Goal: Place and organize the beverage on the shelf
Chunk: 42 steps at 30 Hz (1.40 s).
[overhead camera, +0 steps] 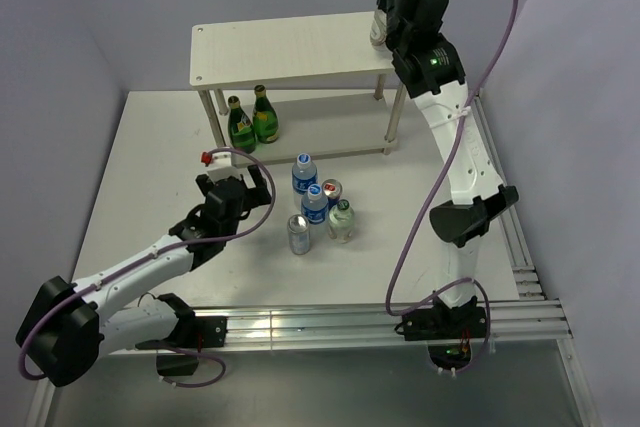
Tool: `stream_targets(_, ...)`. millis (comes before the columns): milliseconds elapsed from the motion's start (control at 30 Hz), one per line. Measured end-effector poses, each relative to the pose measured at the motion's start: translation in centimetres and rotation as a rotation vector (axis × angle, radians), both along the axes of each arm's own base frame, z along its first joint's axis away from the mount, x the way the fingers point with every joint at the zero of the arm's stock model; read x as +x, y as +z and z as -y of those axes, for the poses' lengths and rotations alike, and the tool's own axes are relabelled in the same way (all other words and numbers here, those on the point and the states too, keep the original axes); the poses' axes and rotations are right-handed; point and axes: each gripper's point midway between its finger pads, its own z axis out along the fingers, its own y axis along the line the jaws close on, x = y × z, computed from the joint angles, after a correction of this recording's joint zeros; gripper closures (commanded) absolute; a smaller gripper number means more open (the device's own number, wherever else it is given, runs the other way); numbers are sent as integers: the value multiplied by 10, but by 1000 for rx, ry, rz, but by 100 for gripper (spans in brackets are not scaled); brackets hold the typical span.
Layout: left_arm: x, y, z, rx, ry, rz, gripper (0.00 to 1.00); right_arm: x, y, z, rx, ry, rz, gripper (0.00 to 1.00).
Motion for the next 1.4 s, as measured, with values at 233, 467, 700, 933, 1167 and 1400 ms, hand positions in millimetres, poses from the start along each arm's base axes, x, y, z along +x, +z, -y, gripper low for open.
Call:
stream_targets(233,1,-9,1,10,2,-21,1,24,-18,22,17,-35,-26,100)
stream_targets(467,1,-12,2,3,6,-30,1,37,-28,14,27,-13,-27,93)
stream_targets(700,1,-12,2,1,7,-31,1,40,-25,12,48,-7,-1,32)
stream_targets(933,2,-14,2,4,8,-35,0,41,-17,9,72,2,40,28)
stream_targets(1167,2,-16,2,7,9,-39,1,44,-43,5,59,-26,-7,18)
stream_targets(1400,3,-14,2,4,12,-32,1,-16,-74,8,28,-51,-58,17)
